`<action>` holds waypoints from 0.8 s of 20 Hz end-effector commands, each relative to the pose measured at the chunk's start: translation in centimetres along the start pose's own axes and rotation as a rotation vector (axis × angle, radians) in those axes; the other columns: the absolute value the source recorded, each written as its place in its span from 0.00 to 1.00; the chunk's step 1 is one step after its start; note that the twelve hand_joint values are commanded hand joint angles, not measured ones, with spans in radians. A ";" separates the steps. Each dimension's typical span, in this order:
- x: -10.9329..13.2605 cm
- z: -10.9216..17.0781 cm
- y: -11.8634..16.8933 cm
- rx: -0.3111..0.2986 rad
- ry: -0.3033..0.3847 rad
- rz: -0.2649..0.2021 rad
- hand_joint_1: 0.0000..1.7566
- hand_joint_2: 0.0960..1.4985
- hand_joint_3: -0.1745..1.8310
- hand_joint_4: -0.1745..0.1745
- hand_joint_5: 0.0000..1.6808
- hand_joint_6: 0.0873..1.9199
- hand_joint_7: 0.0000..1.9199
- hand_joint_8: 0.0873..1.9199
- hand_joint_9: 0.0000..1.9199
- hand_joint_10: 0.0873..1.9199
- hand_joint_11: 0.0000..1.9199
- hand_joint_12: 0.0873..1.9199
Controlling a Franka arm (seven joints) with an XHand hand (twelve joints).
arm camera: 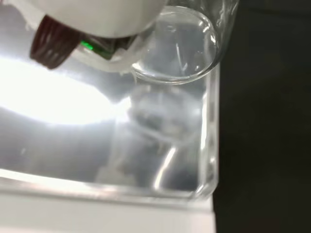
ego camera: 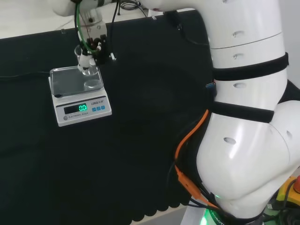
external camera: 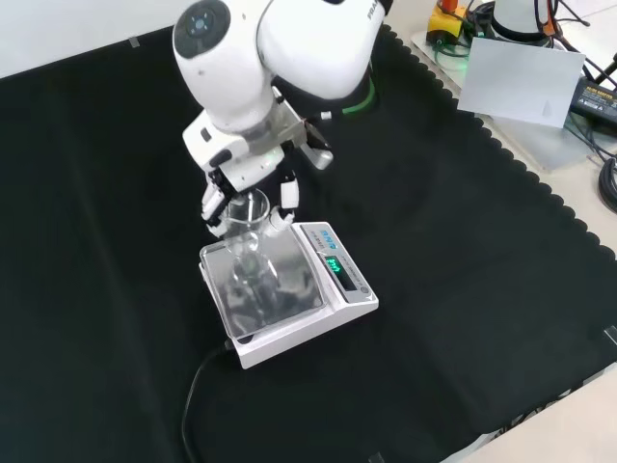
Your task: Put the beaker on the electronic balance.
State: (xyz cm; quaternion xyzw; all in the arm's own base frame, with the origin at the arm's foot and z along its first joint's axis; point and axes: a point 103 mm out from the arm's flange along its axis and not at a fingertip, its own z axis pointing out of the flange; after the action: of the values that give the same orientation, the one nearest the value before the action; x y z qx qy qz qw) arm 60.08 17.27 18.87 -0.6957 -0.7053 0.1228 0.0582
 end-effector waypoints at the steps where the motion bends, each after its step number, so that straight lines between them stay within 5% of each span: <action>1: 3.2 1.7 0.2 0.026 0.009 -0.050 0.66 0.30 0.47 0.25 0.47 0.51 0.57 0.38 0.72 0.26 0.66 0.46; 4: 4.2 2.1 0.3 0.031 0.006 -0.062 0.66 0.30 0.47 0.25 0.47 0.51 0.57 0.38 0.72 0.26 0.66 0.46; 5: 1.8 2.1 -0.4 0.018 0.034 -0.067 0.66 0.30 0.47 0.25 0.47 0.51 0.57 0.38 0.72 0.26 0.66 0.46; 7: 0.9 2.2 -0.8 0.024 0.030 -0.068 0.66 0.30 0.47 0.25 0.48 0.51 0.57 0.38 0.72 0.27 0.66 0.46; 11: 3.2 2.3 -0.1 0.106 0.007 -0.077 0.62 0.28 0.48 0.33 0.38 0.51 0.53 0.37 0.69 0.26 0.57 0.53; 16: 3.4 2.9 -0.2 0.123 0.018 -0.104 0.54 0.26 0.44 0.39 0.20 0.28 0.35 0.39 0.53 0.33 0.36 0.65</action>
State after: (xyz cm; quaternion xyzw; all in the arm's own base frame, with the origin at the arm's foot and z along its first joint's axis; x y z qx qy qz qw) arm 57.94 19.35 15.90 -0.6696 -0.7220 0.1493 0.0902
